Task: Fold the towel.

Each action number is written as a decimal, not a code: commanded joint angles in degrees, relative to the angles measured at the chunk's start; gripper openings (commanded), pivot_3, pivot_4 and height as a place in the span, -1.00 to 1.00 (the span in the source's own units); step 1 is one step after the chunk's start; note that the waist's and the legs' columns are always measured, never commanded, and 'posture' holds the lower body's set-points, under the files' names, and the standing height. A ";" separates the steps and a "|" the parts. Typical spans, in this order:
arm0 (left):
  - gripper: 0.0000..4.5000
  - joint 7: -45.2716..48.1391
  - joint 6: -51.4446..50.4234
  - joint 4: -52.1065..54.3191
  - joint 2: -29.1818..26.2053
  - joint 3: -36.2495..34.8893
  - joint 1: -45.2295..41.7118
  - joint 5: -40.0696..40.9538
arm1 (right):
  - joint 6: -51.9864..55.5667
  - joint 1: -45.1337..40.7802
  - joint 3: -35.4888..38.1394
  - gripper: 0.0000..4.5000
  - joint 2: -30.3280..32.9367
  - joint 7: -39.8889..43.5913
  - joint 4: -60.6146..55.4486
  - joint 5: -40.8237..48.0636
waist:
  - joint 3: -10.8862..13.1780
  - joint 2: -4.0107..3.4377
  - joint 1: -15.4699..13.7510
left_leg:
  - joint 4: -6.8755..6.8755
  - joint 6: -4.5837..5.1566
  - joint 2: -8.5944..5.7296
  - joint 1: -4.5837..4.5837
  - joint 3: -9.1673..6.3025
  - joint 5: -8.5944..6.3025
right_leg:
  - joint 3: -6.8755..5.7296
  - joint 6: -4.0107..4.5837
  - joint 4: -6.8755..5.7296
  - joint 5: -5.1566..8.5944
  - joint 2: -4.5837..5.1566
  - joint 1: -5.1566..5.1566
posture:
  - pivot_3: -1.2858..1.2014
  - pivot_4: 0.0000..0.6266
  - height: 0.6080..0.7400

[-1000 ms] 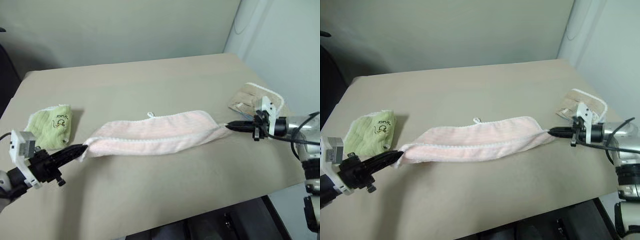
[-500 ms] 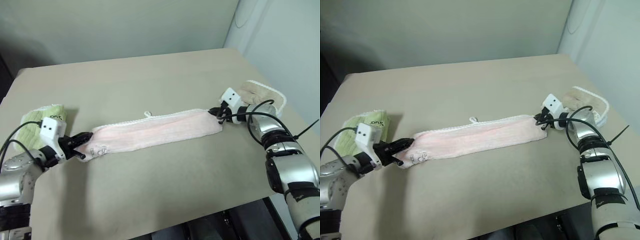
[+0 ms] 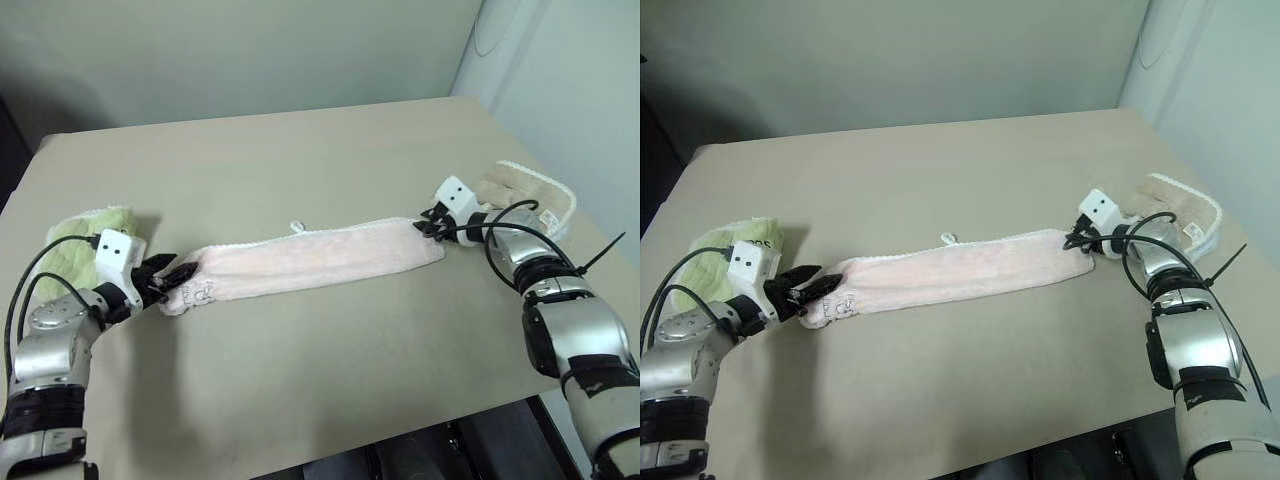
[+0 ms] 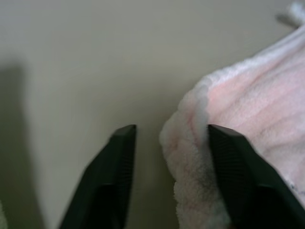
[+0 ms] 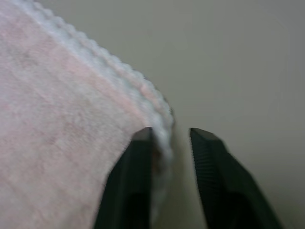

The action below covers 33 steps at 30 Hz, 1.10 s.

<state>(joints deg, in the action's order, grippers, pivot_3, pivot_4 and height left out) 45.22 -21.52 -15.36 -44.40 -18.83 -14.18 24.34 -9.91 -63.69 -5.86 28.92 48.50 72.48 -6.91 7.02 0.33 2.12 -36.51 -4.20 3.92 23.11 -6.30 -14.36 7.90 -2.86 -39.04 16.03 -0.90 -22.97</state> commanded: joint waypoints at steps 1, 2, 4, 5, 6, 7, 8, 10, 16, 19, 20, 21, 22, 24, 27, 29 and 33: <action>0.59 -1.09 -1.87 5.25 0.30 -7.35 1.14 5.41 | -1.93 -0.44 3.74 0.24 3.27 -3.91 -2.51 2.04 | 0.00 0.00 -0.02 | 0.00 -0.02 0.00 0.03 0.02 0.01 | 0.00 0.00 0.01 0.00 0.00 -0.01 | 0.03 -0.52 1.00; 0.59 -3.86 -1.32 4.97 0.16 -8.41 1.25 4.06 | -1.96 -0.16 4.66 0.38 4.11 -4.29 -3.17 2.61 | 0.00 0.00 -0.04 | 0.00 -0.02 0.00 0.03 0.03 0.01 | 0.00 0.00 0.00 0.00 0.00 -0.01 | 0.03 -0.52 1.00; 0.59 -8.70 0.14 5.21 0.11 -10.18 1.88 1.45 | 0.17 0.94 7.43 0.53 5.58 -2.81 -4.95 5.21 | 0.00 0.00 -0.04 | 0.00 -0.04 0.02 0.02 0.02 0.02 | -0.03 0.00 -0.01 0.00 -0.01 -0.01 | 0.03 -0.52 1.00; 0.59 -10.16 1.80 6.45 0.71 -11.53 2.34 1.13 | 3.71 1.52 9.59 0.53 5.88 -0.87 -6.15 7.80 | -0.01 0.01 -0.03 | 0.00 -0.04 0.02 0.00 0.02 0.02 | -0.02 0.00 -0.02 0.00 -0.01 0.01 | 0.03 -0.52 1.00; 0.59 -11.26 2.34 8.51 1.56 -13.06 2.95 1.87 | 8.89 2.50 12.02 0.53 5.99 1.74 -8.25 11.11 | -0.02 0.03 -0.03 | -0.01 -0.04 0.02 -0.01 0.03 0.03 | -0.02 0.00 -0.02 0.00 -0.01 0.03 | 0.03 -0.52 1.00; 0.59 -11.52 3.01 10.81 2.33 -13.87 3.88 2.43 | 13.67 3.98 13.94 0.53 6.02 3.78 -11.20 14.01 | -0.04 0.07 -0.07 | -0.01 -0.04 0.02 -0.01 0.04 0.03 | -0.02 0.00 0.02 0.00 -0.01 0.07 | 0.03 -0.52 1.00; 0.59 -11.56 4.11 13.06 2.77 -13.67 5.27 1.79 | 18.58 5.98 15.46 0.53 6.00 4.93 -15.01 16.54 | -0.08 0.13 -0.06 | -0.03 -0.06 0.01 -0.01 0.09 0.03 | -0.01 0.00 0.05 0.00 -0.01 0.09 | 0.03 -0.52 1.00; 0.59 -11.46 5.52 15.83 3.42 -11.92 7.70 -0.16 | 27.27 11.14 17.17 0.53 5.98 5.77 -23.73 20.17 | -0.09 0.16 -0.14 | -0.10 -0.07 -0.01 -0.01 0.14 0.04 | -0.01 0.00 0.09 0.00 -0.02 0.15 | 0.03 -0.52 1.00; 0.59 -11.55 4.23 16.93 6.55 -6.27 6.44 -0.25 | 32.73 19.07 15.31 0.53 4.38 2.13 -35.41 20.24 | -0.08 0.14 -0.18 | -0.33 -0.04 -0.02 -0.12 0.10 0.03 | 0.01 -0.07 -0.07 -0.07 -0.04 0.19 | 0.03 -0.52 1.00; 0.59 -10.45 1.72 17.18 7.47 -4.85 4.12 1.92 | 34.75 19.16 15.28 0.53 4.04 1.53 -36.08 20.79 | -0.10 0.17 -0.16 | -0.48 0.16 -0.03 -0.11 0.10 -0.08 | 0.01 -0.15 -0.09 -0.19 -0.06 0.22 | 0.03 -0.52 1.00; 0.59 -8.92 1.38 17.41 6.81 -3.76 4.07 1.88 | 35.75 18.97 15.84 0.53 4.15 1.56 -36.56 21.56 | -0.10 0.17 -0.16 | -0.52 0.16 -0.03 -0.12 0.10 -0.08 | 0.00 -0.16 -0.08 -0.20 -0.06 0.24 | 0.03 -0.52 1.00; 0.59 -8.21 0.95 17.22 6.30 -3.19 4.03 1.68 | 36.60 18.78 16.38 0.53 4.30 1.46 -36.94 22.19 | -0.10 0.17 -0.16 | -0.52 0.13 -0.05 -0.11 0.10 -0.07 | -0.02 -0.17 -0.05 -0.20 -0.06 0.25 | 0.03 -0.52 1.00; 0.59 -7.85 0.75 17.01 5.94 -2.89 4.07 1.42 | 37.17 18.70 16.75 0.53 4.40 1.40 -37.30 22.63 | -0.10 0.16 -0.16 | -0.51 0.06 -0.08 -0.12 0.13 -0.03 | -0.03 -0.17 -0.02 -0.20 -0.05 0.24 | 0.03 -0.52 1.00; 0.59 -6.19 -1.06 16.04 5.34 -3.68 4.68 2.98 | 37.29 18.67 16.97 0.53 4.82 1.18 -37.36 22.79 | -0.10 0.16 -0.16 | -0.48 0.05 -0.10 -0.11 0.17 -0.03 | -0.04 -0.19 0.06 -0.20 -0.06 0.22 | 0.03 -0.52 1.00; 0.59 -2.90 -5.32 15.49 4.51 -7.19 6.55 7.92 | 37.68 19.16 17.08 0.53 5.76 1.89 -38.03 23.17 | -0.10 0.16 -0.12 | -0.41 0.04 -0.09 -0.10 0.18 -0.03 | -0.04 -0.21 0.09 -0.18 -0.07 0.18 | 0.03 -0.52 1.00; 0.59 0.06 -9.01 15.45 3.22 -10.57 8.24 12.62 | 37.63 19.24 17.21 0.53 6.30 2.18 -37.85 23.25 | -0.10 0.16 -0.04 | -0.38 0.04 -0.07 -0.10 0.20 -0.03 | -0.04 -0.22 0.08 -0.18 -0.10 0.16 | 0.03 -0.52 1.00; 0.59 4.64 -14.22 15.14 -0.63 -14.88 10.74 17.89 | 36.91 19.27 16.84 0.53 6.71 2.18 -37.42 22.99 | -0.10 0.17 -0.06 | -0.40 0.04 -0.01 -0.11 0.14 -0.03 | 0.02 -0.21 0.03 -0.18 -0.15 0.18 | 0.03 -0.52 1.00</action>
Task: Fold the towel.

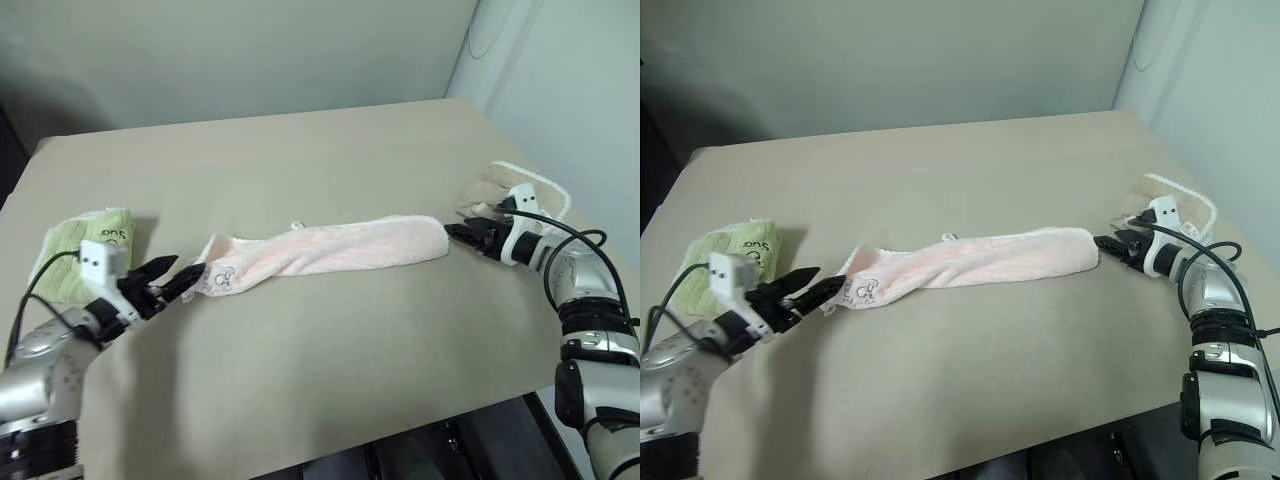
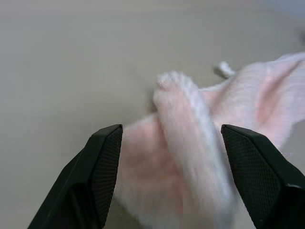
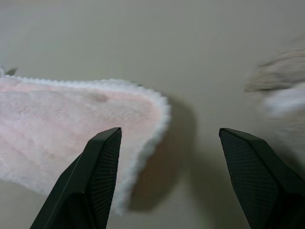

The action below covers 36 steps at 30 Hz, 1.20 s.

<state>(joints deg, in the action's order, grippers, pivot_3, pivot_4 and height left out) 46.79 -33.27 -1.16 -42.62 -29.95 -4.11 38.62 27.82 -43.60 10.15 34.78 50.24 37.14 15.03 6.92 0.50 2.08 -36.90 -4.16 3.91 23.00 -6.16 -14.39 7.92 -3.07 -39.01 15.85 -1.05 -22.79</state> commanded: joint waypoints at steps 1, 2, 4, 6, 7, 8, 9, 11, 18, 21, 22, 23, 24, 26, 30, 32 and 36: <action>0.59 3.94 -3.14 1.18 -3.11 -4.11 1.21 4.16 | -0.88 -0.89 0.86 0.53 0.83 0.30 -1.97 1.04 | 0.00 -0.01 -0.02 | -0.01 0.00 -0.02 -0.02 -0.01 0.00 | 0.00 0.00 -0.02 0.00 0.00 0.00 | 0.03 -0.52 1.00; 0.59 5.57 -4.05 1.41 -4.33 -4.41 2.15 4.78 | -1.05 -0.95 0.88 0.53 0.75 0.17 -1.80 1.01 | 0.00 -0.01 -0.03 | -0.03 0.00 -0.02 -0.03 -0.01 0.00 | 0.01 0.00 -0.03 0.00 0.01 0.01 | 0.03 -0.52 1.00; 0.59 8.99 -5.83 1.70 -6.34 -4.24 3.72 6.06 | -1.35 -0.93 0.87 0.53 0.49 -0.05 -1.74 0.97 | 0.00 -0.01 -0.21 | -0.06 0.01 -0.04 -0.03 -0.02 0.00 | 0.01 -0.01 -0.03 0.00 0.03 0.03 | 0.03 -0.52 1.00; 0.59 10.87 -6.70 2.50 -7.34 -2.22 4.51 6.20 | -1.64 -1.02 1.08 0.53 0.12 -0.28 -1.56 1.17 | 0.00 -0.01 -0.37 | -0.06 0.01 -0.06 -0.03 -0.02 -0.01 | 0.02 -0.01 -0.02 0.00 0.06 0.03 | 0.03 -0.52 1.00; 0.59 11.41 -6.91 2.60 -7.60 -0.98 4.58 5.76 | -1.77 -1.10 1.19 0.53 -0.04 -0.38 -1.43 1.25 | 0.00 -0.01 -0.50 | -0.06 0.01 -0.07 -0.03 -0.02 -0.01 | 0.02 -0.01 -0.01 0.00 0.07 0.03 | 0.03 -0.52 1.00; 0.59 11.64 -5.86 1.92 -7.83 1.10 4.36 3.73 | -1.94 -1.23 1.25 0.53 -0.26 -0.51 -1.25 1.30 | 0.00 -0.01 -0.61 | -0.07 0.01 -0.07 -0.03 -0.05 0.00 | 0.03 0.00 -0.02 0.00 0.07 0.03 | 0.03 -0.52 1.00; 0.59 11.07 -4.44 0.33 -7.90 3.25 3.57 1.13 | -2.02 -1.35 1.26 0.53 -0.52 -0.56 -1.25 1.39 | 0.00 -0.01 -0.65 | -0.08 0.02 -0.07 -0.04 -0.08 -0.01 | 0.05 0.00 -0.02 0.00 0.08 0.05 | 0.03 -0.52 1.00; 0.59 10.08 -3.01 -2.80 -7.31 6.30 0.86 -1.65 | -2.06 -1.33 1.13 0.53 -0.89 -0.44 -1.77 1.55 | 0.00 -0.01 -0.72 | -0.08 0.07 -0.07 -0.04 -0.10 -0.03 | 0.07 -0.01 -0.03 0.00 0.09 0.05 | 0.03 -0.52 1.00; 0.43 9.84 0.31 -11.00 -5.22 11.27 -7.34 -6.29 | -2.17 -0.59 1.08 0.55 -1.40 -0.86 -2.80 1.74 | 0.00 -0.01 -0.50 | -0.06 0.01 -0.07 -0.02 -0.15 0.00 | 0.03 0.00 -0.01 -0.01 0.07 0.03 | 0.03 -0.52 1.00; 0.05 13.14 -0.84 -10.27 -5.79 10.17 -6.50 -4.27 | -1.92 0.35 1.38 0.55 -1.21 -1.03 -3.92 1.84 | 0.00 -0.01 -0.31 | -0.01 -0.01 -0.06 -0.01 -0.14 0.01 | 0.02 0.00 0.02 -0.01 0.07 0.01 | 0.03 -0.52 1.00; -0.09 14.51 -1.28 -9.18 -6.22 9.73 -5.51 -3.50 | -1.82 0.63 1.54 0.55 -1.09 -1.12 -4.25 1.90 | 0.00 -0.01 -0.17 | -0.01 -0.01 -0.06 -0.01 -0.13 0.01 | 0.03 0.00 0.03 0.00 0.07 0.00 | 0.03 -0.52 1.00; -0.24 15.54 -1.60 -8.24 -6.56 9.26 -4.55 -2.83 | -1.70 0.86 1.66 0.55 -1.02 -1.21 -4.56 1.95 | 0.00 -0.01 -0.07 | 0.01 -0.01 -0.06 -0.01 -0.12 0.01 | 0.03 0.00 0.04 0.00 0.06 -0.01 | 0.03 -0.52 1.00; -0.39 16.72 -1.69 -7.24 -7.07 8.48 -3.08 -2.19 | -1.60 1.12 1.76 0.55 -0.92 -1.29 -4.87 2.01 | 0.00 -0.01 0.01 | 0.02 -0.01 -0.06 -0.01 -0.12 0.01 | 0.03 0.00 0.04 0.00 0.06 -0.01 | 0.03 -0.52 1.00; -0.70 18.31 -1.44 -5.76 -8.29 7.19 0.11 -2.02 | -1.43 1.55 1.86 0.55 -0.83 -1.46 -5.43 2.17 | 0.00 -0.01 0.11 | 0.04 -0.01 -0.05 -0.01 -0.11 0.01 | 0.04 0.00 0.05 0.00 0.04 -0.02 | 0.03 -0.52 1.00; -0.99 17.25 -0.04 -6.09 -9.31 4.91 4.14 -3.43 | -1.00 2.28 1.75 0.55 -0.99 -1.54 -6.45 2.48 | 0.00 -0.01 0.18 | 0.09 0.01 -0.03 -0.03 -0.12 0.00 | 0.07 0.00 0.03 0.00 0.03 -0.03 | 0.03 -0.52 1.00; -0.99 16.32 0.77 -6.50 -9.27 3.94 4.92 -4.06 | -0.72 2.30 1.54 0.55 -1.19 -1.36 -6.67 2.56 | 0.00 -0.01 0.14 | 0.06 0.01 -0.02 -0.03 -0.13 0.00 | 0.09 0.00 0.02 0.00 0.03 -0.02 | 0.03 -0.52 1.00; -0.99 15.26 0.38 -5.42 -8.39 2.51 5.86 -3.61 | 0.62 1.80 0.90 0.55 -1.98 -0.63 -6.87 3.02 | 0.00 -0.01 0.04 | 0.00 0.11 -0.04 -0.03 -0.16 -0.06 | 0.08 0.00 0.01 0.00 0.05 0.01 | 0.03 -0.52 1.00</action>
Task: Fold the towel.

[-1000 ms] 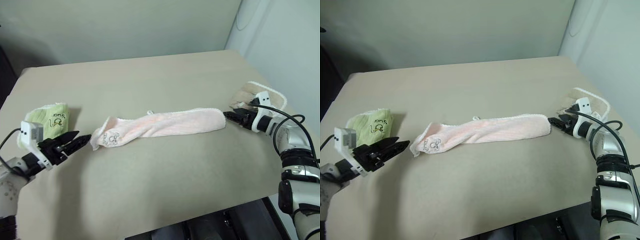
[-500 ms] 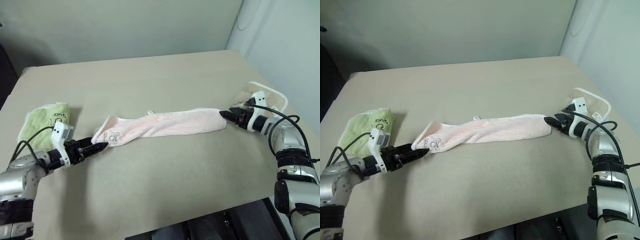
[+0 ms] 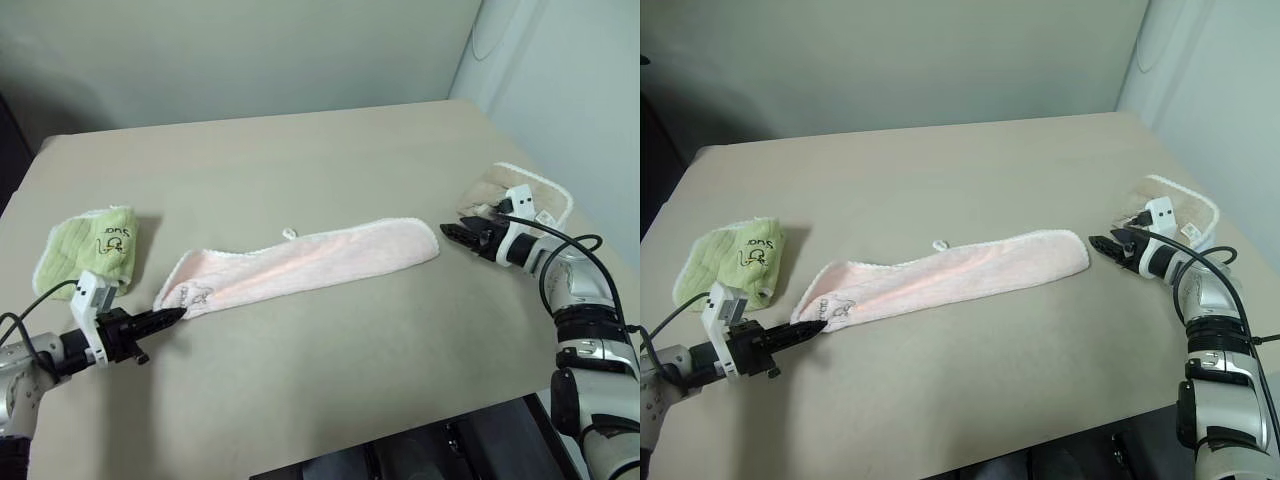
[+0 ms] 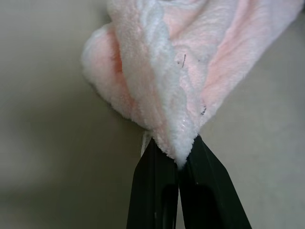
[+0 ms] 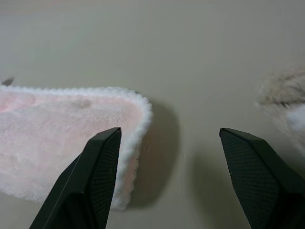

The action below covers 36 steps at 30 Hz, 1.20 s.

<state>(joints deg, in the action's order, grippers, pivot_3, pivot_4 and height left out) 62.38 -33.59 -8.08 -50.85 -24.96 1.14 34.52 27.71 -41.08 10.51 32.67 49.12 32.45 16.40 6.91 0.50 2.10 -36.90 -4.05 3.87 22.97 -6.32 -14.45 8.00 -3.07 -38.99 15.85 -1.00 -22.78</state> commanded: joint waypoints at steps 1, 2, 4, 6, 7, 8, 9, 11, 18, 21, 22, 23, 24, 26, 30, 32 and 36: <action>-0.99 -0.12 0.65 2.45 0.10 -2.51 1.23 0.78 | 1.61 -0.78 0.49 0.55 -0.08 0.98 -2.41 2.18 | 0.00 0.00 0.04 | -0.01 -0.01 0.00 0.00 0.01 0.01 | 0.00 0.00 0.00 0.00 0.00 0.00 | 0.03 -0.52 1.00; -1.00 -0.01 0.64 3.34 0.35 -2.45 1.83 0.91 | 2.49 -0.84 0.64 0.63 -0.31 1.00 -2.64 2.66 | 0.00 0.00 0.06 | 0.00 -0.03 0.00 0.00 0.01 0.02 | -0.02 0.00 0.00 0.00 -0.01 -0.01 | 0.03 -0.52 1.00; -1.00 0.39 0.11 4.59 0.77 -2.49 2.83 1.53 | 6.24 -1.34 1.83 0.80 -0.74 1.32 -3.02 4.90 | 0.00 0.00 0.09 | 0.02 -0.05 0.00 0.00 0.03 0.03 | -0.02 0.01 0.00 0.00 -0.01 -0.02 | 0.03 -0.52 1.00; -0.89 0.68 -1.34 5.20 1.04 -3.01 3.45 2.82 | 11.69 -1.95 3.18 0.99 -0.65 1.63 -3.91 7.96 | 0.00 0.00 0.08 | 0.03 -0.08 0.01 0.00 0.04 0.05 | -0.01 0.01 0.00 0.01 -0.03 -0.03 | 0.03 -0.52 1.00; -0.76 1.10 -2.62 5.45 1.02 -3.51 3.82 3.94 | 15.03 -2.25 4.31 1.00 -0.63 1.39 -4.67 10.08 | 0.00 0.00 0.08 | 0.05 -0.09 0.00 0.00 0.05 0.05 | -0.01 0.01 0.00 0.01 -0.03 -0.03 | 0.03 -0.52 1.00; -0.67 1.37 -3.04 5.67 0.90 -3.85 4.23 4.49 | 17.96 -2.47 5.34 1.00 -0.55 0.92 -5.42 11.89 | 0.00 0.00 0.07 | 0.05 -0.10 -0.01 0.00 0.06 0.06 | -0.01 0.02 0.00 0.01 -0.03 -0.03 | 0.03 -0.52 1.00; -0.51 1.05 -2.92 5.81 0.80 -4.12 4.63 4.34 | 20.77 -2.71 6.52 1.00 -0.51 -0.13 -5.87 13.38 | 0.00 0.00 0.05 | 0.05 -0.11 -0.01 0.00 0.07 0.06 | -0.01 0.02 0.00 0.01 -0.03 -0.03 | 0.03 -0.52 1.00; -0.22 0.72 -2.44 5.73 0.68 -4.70 5.24 3.98 | 25.78 -3.27 9.23 1.00 -0.62 -2.61 -5.73 16.00 | 0.00 0.00 0.05 | 0.05 -0.13 -0.02 -0.01 0.10 0.07 | -0.02 0.02 0.00 0.01 -0.04 -0.04 | 0.03 -0.52 1.00; 0.25 -2.40 -0.84 5.11 2.23 -10.91 6.19 4.99 | 39.83 1.00 13.45 1.00 -2.22 -10.02 -10.82 21.21 | -0.07 0.12 -0.04 | 0.03 -0.10 0.00 -0.03 0.02 0.06 | -0.02 0.05 0.00 0.03 -0.06 -0.02 | 0.03 -0.52 1.00; 0.25 -5.24 -1.28 4.14 3.39 -14.77 4.82 6.71 | 42.90 2.62 14.77 1.00 -3.05 -12.08 -12.58 22.82 | -0.07 0.12 -0.03 | 0.03 -0.10 -0.01 -0.02 0.04 0.06 | -0.04 0.05 -0.01 0.03 -0.08 -0.02 | 0.03 -0.52 1.00; 0.25 -6.59 -1.18 4.06 3.97 -16.50 4.24 7.57 | 43.95 3.26 15.20 1.00 -3.52 -12.88 -12.87 23.26 | -0.07 0.12 -0.02 | 0.03 -0.10 -0.01 -0.03 0.05 0.06 | -0.03 0.04 -0.02 0.03 -0.08 -0.04 | 0.03 -0.52 1.00; 0.25 -7.91 -0.88 4.11 4.51 -17.92 3.61 8.22 | 44.83 3.84 15.45 1.00 -4.01 -13.64 -13.11 23.52 | -0.07 0.12 -0.02 | 0.02 -0.10 -0.01 -0.03 0.05 0.06 | -0.03 0.04 -0.03 0.03 -0.08 -0.04 | 0.03 -0.52 1.00; 0.25 -8.80 -0.69 4.31 4.90 -18.79 3.22 8.61 | 45.42 4.24 15.63 1.00 -4.33 -14.22 -13.36 23.70 | -0.08 0.13 0.01 | 0.01 -0.09 -0.02 -0.03 0.06 0.06 | -0.05 0.04 -0.04 0.02 -0.09 -0.03 | 0.03 -0.52 1.00; 0.25 -9.64 -0.40 5.32 5.21 -19.75 2.79 9.07 | 46.23 4.88 15.95 1.00 -5.16 -15.39 -14.09 24.13 | -0.08 0.14 0.09 | -0.02 -0.07 -0.02 -0.05 0.06 0.04 | -0.05 0.04 -0.04 0.02 -0.12 -0.02 | 0.03 -0.52 1.00; 0.25 -8.99 1.73 5.35 5.16 -19.59 2.40 8.85 | 47.24 4.51 16.94 1.00 -6.84 -17.29 -13.98 24.70 | -0.10 0.17 0.14 | -0.03 -0.02 -0.01 -0.06 0.05 0.02 | -0.06 0.03 -0.04 0.03 -0.14 -0.03 | 0.03 -0.52 1.00; 0.25 -9.40 1.13 8.83 5.74 -18.40 2.18 9.97 | 45.88 2.95 17.34 1.00 -8.83 -18.62 -11.72 24.38 | -0.19 0.30 0.23 | -0.03 0.00 0.00 -0.08 0.05 0.00 | -0.06 0.03 -0.04 0.03 -0.18 -0.03 | 0.03 -0.52 1.00; 0.25 -9.60 0.54 14.35 6.64 -14.86 2.38 10.06 | 40.25 -0.69 16.92 1.00 -12.15 -20.54 -4.77 22.16 | -0.31 0.50 0.70 | -0.06 0.29 0.02 -0.12 0.03 -0.16 | -0.06 0.06 -0.05 -0.02 -0.36 -0.04 | 0.03 -0.52 1.00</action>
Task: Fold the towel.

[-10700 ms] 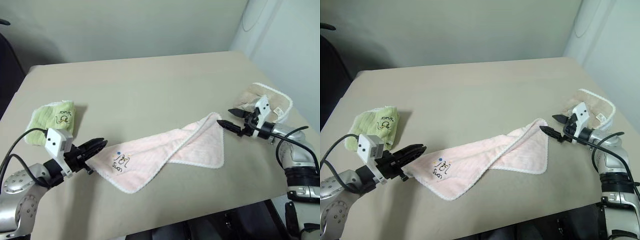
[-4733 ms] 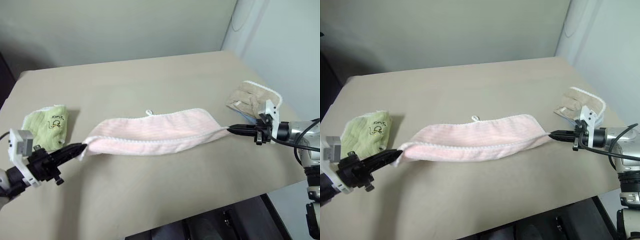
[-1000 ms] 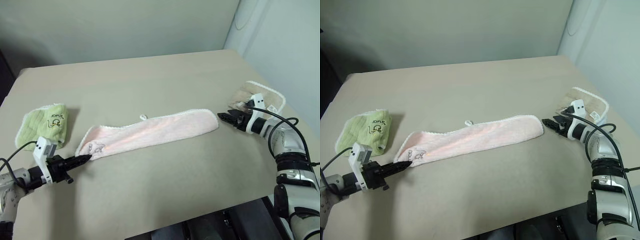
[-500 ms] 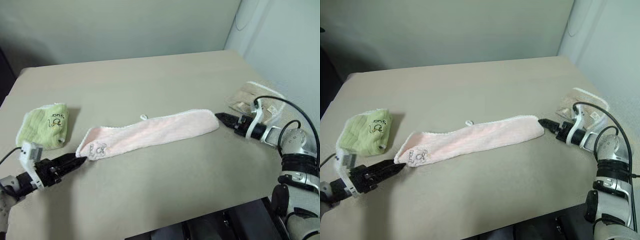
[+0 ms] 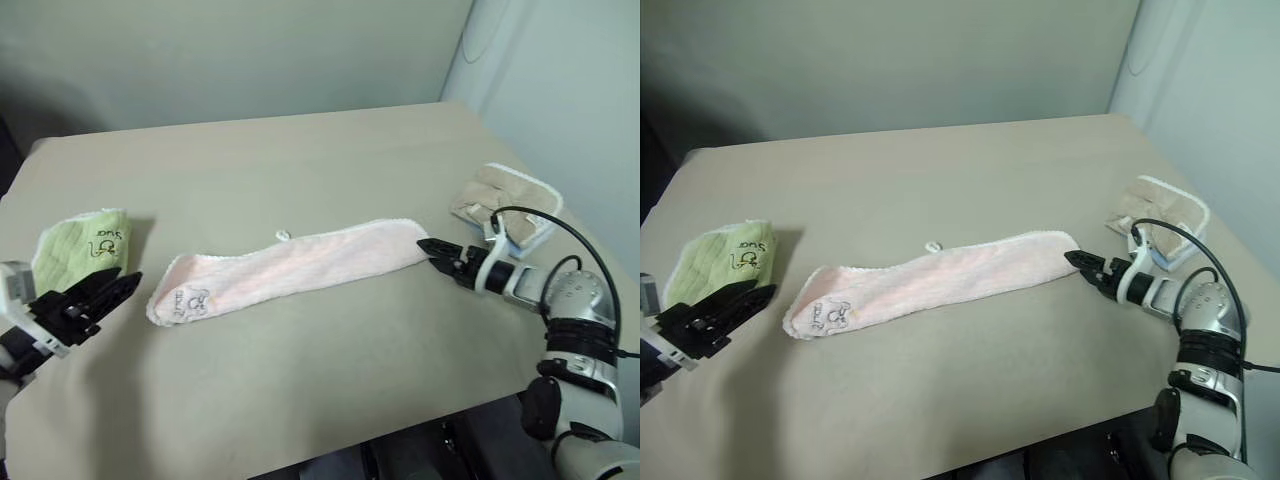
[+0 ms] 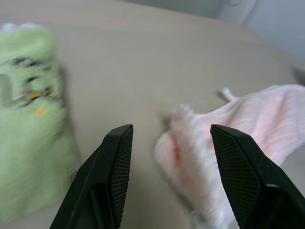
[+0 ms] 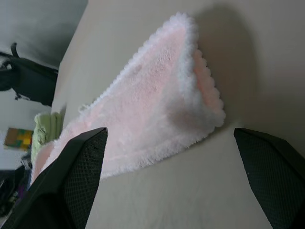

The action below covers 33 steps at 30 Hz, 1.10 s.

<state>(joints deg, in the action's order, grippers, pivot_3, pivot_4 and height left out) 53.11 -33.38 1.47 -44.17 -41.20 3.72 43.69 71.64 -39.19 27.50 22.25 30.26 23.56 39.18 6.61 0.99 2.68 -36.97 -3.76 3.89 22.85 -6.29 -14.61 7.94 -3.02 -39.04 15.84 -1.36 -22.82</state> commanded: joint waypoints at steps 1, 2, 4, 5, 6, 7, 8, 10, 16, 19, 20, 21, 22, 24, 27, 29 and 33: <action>0.25 -0.21 0.22 6.15 0.05 2.80 0.00 0.49 | -5.43 -3.85 -0.21 1.00 -2.60 -2.23 6.39 -1.20 | -0.01 0.01 0.31 | 0.00 0.24 0.00 -0.02 0.00 -0.14 | 0.00 -0.01 0.00 -0.04 -0.04 -0.02 | 0.03 -0.52 1.00; 0.25 -0.18 0.16 7.03 0.09 3.74 0.17 0.22 | -6.61 -4.71 -0.35 1.00 -3.05 -2.46 8.01 -1.53 | -0.02 0.02 0.46 | 0.00 0.28 -0.01 -0.09 0.00 -0.16 | 0.01 0.00 -0.01 -0.05 -0.07 -0.01 | 0.03 -0.52 1.00; 0.25 0.06 0.64 9.31 0.07 6.51 0.90 -1.07 | -9.29 -6.95 -0.44 1.00 -4.08 -3.22 11.77 -2.16 | -0.03 0.04 0.70 | 0.01 0.27 -0.02 -0.24 -0.02 -0.16 | 0.08 0.04 0.00 -0.07 -0.15 0.04 | 0.03 -0.52 1.00; 0.25 0.08 0.70 10.41 0.08 7.73 1.21 -1.46 | -10.46 -7.89 -0.55 1.00 -4.39 -3.42 13.49 -2.51 | -0.03 0.05 0.76 | 0.01 0.28 -0.01 -0.28 -0.02 -0.16 | 0.10 0.06 0.00 -0.07 -0.19 0.05 | 0.03 -0.52 1.00; 0.25 0.10 0.98 11.50 0.03 8.97 1.50 -2.02 | -11.26 -8.66 -0.72 1.00 -4.65 -3.38 14.82 -2.70 | -0.03 0.05 0.82 | 0.03 0.31 0.00 -0.31 -0.03 -0.18 | 0.14 0.07 0.00 -0.08 -0.21 0.05 | 0.03 -0.52 1.00; 0.25 0.05 1.11 12.31 0.00 9.89 1.68 -2.34 | -11.84 -9.14 -1.07 1.00 -4.69 -3.17 15.77 -2.95 | -0.03 0.05 0.82 | 0.04 0.35 0.04 -0.34 -0.04 -0.21 | 0.16 0.08 0.01 -0.08 -0.22 0.05 | 0.03 -0.52 1.00; 0.25 -0.04 1.16 13.14 0.03 10.70 1.83 -2.53 | -12.22 -9.43 -1.28 1.00 -4.62 -2.88 16.49 -3.04 | -0.04 0.07 0.81 | 0.04 0.42 0.05 -0.34 -0.05 -0.25 | 0.16 0.08 0.01 -0.08 -0.22 0.05 | 0.03 -0.52 1.00; 0.27 -0.07 1.13 14.46 0.19 11.72 2.14 -2.49 | -12.62 -9.69 -1.73 0.83 -4.36 -2.24 17.30 -3.18 | -0.08 0.12 0.78 | 0.03 0.70 0.06 -0.34 -0.07 -0.40 | 0.15 0.09 0.01 -0.08 -0.22 0.06 | 0.03 -0.52 1.00; 0.27 -0.59 1.51 16.20 1.20 13.28 3.69 -3.13 | -11.01 -8.41 -1.79 -0.06 -2.46 -1.79 14.47 -2.20 | -0.07 0.11 0.57 | 0.06 0.74 0.06 -0.34 -0.09 -0.44 | 0.13 0.15 0.02 -0.05 -0.21 0.07 | 0.03 -0.52 1.00; 0.27 -0.88 1.69 16.35 1.83 13.28 4.38 -2.76 | -10.28 -7.75 -0.85 -0.52 -0.56 -2.00 12.63 -1.63 | -0.06 0.10 0.35 | 0.13 0.71 0.06 -0.34 -0.08 -0.43 | 0.12 0.20 0.03 -0.02 -0.21 0.06 | 0.03 -0.52 1.00; 0.27 -0.96 1.79 16.31 1.98 13.35 4.51 -2.75 | -10.12 -7.59 -0.53 -0.68 -0.12 -2.14 12.10 -1.43 | -0.06 0.10 0.24 | 0.12 0.70 0.05 -0.34 -0.08 -0.43 | 0.10 0.20 0.04 -0.02 -0.24 0.08 | 0.03 -0.52 1.00; 0.27 -0.98 1.93 16.20 2.10 13.45 4.60 -2.81 | -10.12 -7.50 -0.26 -0.84 0.34 -2.32 11.56 -1.30 | -0.06 0.10 0.00 | 0.11 0.71 0.06 -0.33 -0.08 -0.43 | 0.09 0.20 0.04 -0.02 -0.23 0.08 | 0.03 -0.52 1.00; 0.27 -1.01 2.04 16.03 2.22 13.57 4.61 -2.86 | -10.41 -7.53 0.01 -0.98 0.93 -2.42 11.18 -1.26 | -0.06 0.09 -0.24 | 0.11 0.73 0.06 -0.33 -0.09 -0.44 | 0.09 0.20 0.05 -0.02 -0.20 0.10 | 0.03 -0.52 1.00; 0.27 -1.07 2.30 15.70 2.42 13.77 4.51 -3.00 | -11.42 -7.94 0.34 -0.98 2.10 -2.75 11.04 -1.59 | -0.06 0.10 -0.63 | 0.09 0.75 0.06 -0.33 -0.11 -0.46 | 0.09 0.20 0.04 -0.02 -0.17 0.13 | 0.03 -0.52 1.00; 0.27 -1.33 2.55 15.34 2.66 14.07 4.14 -3.18 | -14.09 -9.11 -0.77 -0.98 5.86 -1.08 11.65 -3.25 | -0.04 0.07 -0.98 | 0.05 0.76 0.05 -0.34 -0.11 -0.46 | 0.09 0.19 0.02 -0.02 -0.16 0.14 | 0.03 -0.52 1.00; 0.27 -1.40 2.71 15.27 2.75 14.12 4.13 -3.25 | -15.72 -9.48 -2.50 -0.98 8.40 0.84 11.33 -4.45 | -0.02 0.04 -1.25 | 0.04 0.76 0.04 -0.33 -0.11 -0.46 | 0.08 0.19 0.02 -0.02 -0.15 0.14 | 0.03 -0.52 1.00; 0.27 -1.68 3.04 15.04 3.05 14.73 4.12 -3.62 | -21.65 -10.50 -11.88 -0.98 14.18 9.79 6.89 -9.43 | -0.01 0.01 -1.21 | 0.05 0.74 -0.02 -0.33 -0.05 -0.48 | 0.09 0.19 0.02 -0.02 -0.19 0.14 | 0.03 -0.52 1.00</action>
<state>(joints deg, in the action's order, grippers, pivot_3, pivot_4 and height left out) 51.80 -31.53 15.82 -41.37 -26.45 8.00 40.53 53.08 -47.60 18.35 34.78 35.98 34.56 31.36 6.60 0.99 1.47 -36.92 -3.02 3.83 22.52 -6.32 -15.09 8.02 -2.83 -39.02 15.82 -1.59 -22.68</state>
